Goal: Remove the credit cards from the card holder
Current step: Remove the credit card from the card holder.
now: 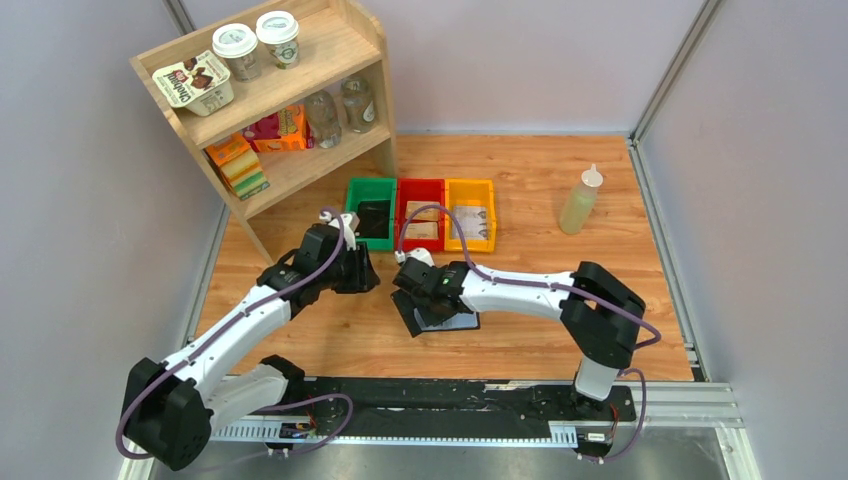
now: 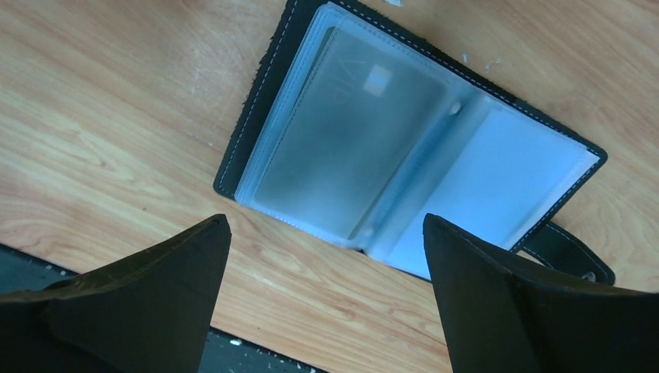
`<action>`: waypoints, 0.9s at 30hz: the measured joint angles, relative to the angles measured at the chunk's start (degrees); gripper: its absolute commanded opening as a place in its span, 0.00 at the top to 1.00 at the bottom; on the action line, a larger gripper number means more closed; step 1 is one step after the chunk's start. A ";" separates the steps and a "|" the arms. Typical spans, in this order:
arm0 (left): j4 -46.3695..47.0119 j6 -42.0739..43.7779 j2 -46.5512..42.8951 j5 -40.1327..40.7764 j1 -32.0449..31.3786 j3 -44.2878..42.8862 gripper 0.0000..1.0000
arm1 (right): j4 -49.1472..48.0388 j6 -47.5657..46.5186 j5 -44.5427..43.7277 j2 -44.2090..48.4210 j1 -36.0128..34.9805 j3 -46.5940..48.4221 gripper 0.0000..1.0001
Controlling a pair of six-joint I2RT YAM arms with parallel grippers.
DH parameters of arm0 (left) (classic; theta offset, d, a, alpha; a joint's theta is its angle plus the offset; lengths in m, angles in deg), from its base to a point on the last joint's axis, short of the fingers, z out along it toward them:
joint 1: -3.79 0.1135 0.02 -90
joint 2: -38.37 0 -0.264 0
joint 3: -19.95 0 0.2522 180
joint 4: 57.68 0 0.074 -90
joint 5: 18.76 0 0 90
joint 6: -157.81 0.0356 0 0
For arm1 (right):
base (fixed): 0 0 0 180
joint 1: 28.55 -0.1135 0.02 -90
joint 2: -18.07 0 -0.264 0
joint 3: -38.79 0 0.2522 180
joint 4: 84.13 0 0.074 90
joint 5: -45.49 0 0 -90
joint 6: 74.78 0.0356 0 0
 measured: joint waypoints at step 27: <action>6.29 -2.21 6.45 -10.43 -2.14 1.44 0.51 | -8.00 4.68 7.08 1.81 6.97 -7.34 0.41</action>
